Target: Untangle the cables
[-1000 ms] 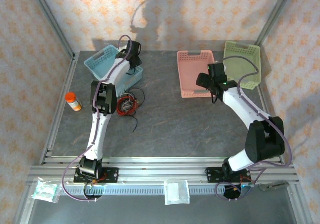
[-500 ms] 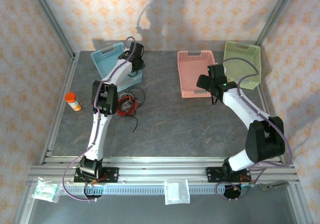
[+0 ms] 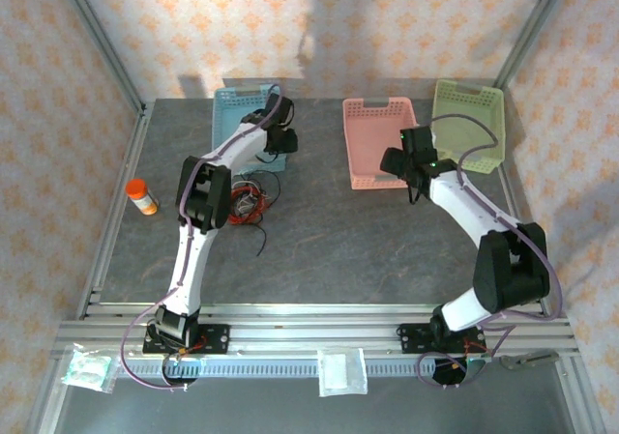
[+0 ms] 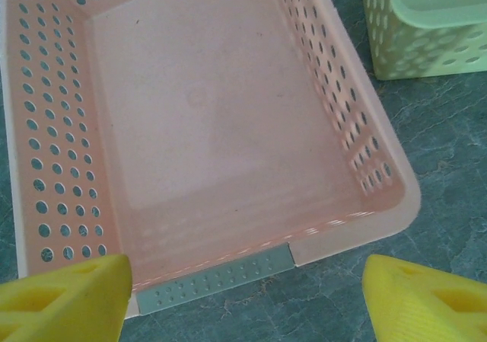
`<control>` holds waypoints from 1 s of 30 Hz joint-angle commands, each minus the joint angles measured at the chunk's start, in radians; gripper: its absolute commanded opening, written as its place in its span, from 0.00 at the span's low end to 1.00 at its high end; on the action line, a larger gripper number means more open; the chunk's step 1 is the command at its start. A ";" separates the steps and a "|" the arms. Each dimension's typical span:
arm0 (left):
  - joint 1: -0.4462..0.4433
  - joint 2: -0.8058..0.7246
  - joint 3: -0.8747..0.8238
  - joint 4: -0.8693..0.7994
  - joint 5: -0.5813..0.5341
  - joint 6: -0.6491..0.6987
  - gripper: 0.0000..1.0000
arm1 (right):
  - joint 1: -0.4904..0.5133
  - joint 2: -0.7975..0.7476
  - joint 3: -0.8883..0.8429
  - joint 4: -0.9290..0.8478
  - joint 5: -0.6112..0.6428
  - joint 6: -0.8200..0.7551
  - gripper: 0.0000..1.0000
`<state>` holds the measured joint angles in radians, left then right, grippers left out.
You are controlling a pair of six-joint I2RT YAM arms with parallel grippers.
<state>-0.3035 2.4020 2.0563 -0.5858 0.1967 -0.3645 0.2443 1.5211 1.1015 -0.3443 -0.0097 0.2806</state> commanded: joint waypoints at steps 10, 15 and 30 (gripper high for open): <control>-0.051 -0.046 0.013 0.112 0.192 -0.038 0.40 | 0.004 0.124 0.134 0.001 0.009 -0.008 0.78; -0.054 -0.126 0.011 0.129 0.158 -0.029 0.60 | -0.033 0.171 0.253 -0.081 0.173 -0.048 0.75; -0.173 -0.438 -0.327 0.253 0.061 0.028 0.95 | -0.214 0.506 0.602 -0.176 0.034 -0.199 0.95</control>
<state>-0.4603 1.9709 1.8030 -0.3679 0.2806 -0.3523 0.0254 1.9923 1.6470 -0.4816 0.0971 0.1574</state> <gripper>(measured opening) 0.948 0.937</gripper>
